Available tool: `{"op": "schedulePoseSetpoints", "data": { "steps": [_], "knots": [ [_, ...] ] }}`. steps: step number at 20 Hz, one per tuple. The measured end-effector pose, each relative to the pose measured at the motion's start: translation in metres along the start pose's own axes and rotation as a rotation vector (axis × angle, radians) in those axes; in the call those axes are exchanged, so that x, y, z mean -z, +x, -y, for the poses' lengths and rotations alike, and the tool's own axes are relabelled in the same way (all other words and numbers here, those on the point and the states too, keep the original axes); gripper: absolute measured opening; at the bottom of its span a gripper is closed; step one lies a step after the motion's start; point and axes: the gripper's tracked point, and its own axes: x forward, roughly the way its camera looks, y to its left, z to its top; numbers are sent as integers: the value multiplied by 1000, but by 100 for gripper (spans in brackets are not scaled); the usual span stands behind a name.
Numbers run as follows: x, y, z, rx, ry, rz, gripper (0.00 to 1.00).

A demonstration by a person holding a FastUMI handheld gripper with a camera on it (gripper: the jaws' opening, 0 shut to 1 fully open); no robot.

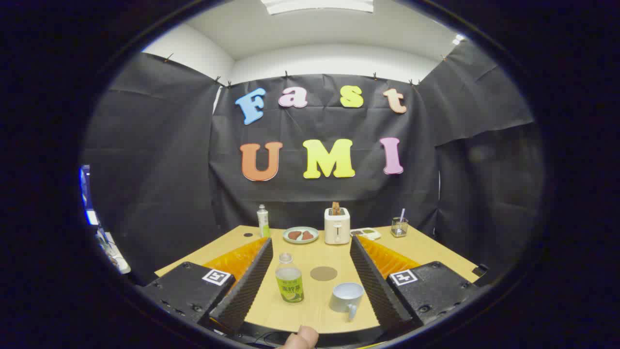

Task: Take the bottle from table, then pour the juice into the cup, finally place the bottle on the coaster

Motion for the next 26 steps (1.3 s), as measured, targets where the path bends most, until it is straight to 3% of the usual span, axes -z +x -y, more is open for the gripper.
{"op": "schedulePoseSetpoints", "data": {
  "steps": [17,26],
  "knots": [
    [6,7,0,53,-12,8,100],
    [66,58,-12,86,-34,-83,100]
  ]
}}
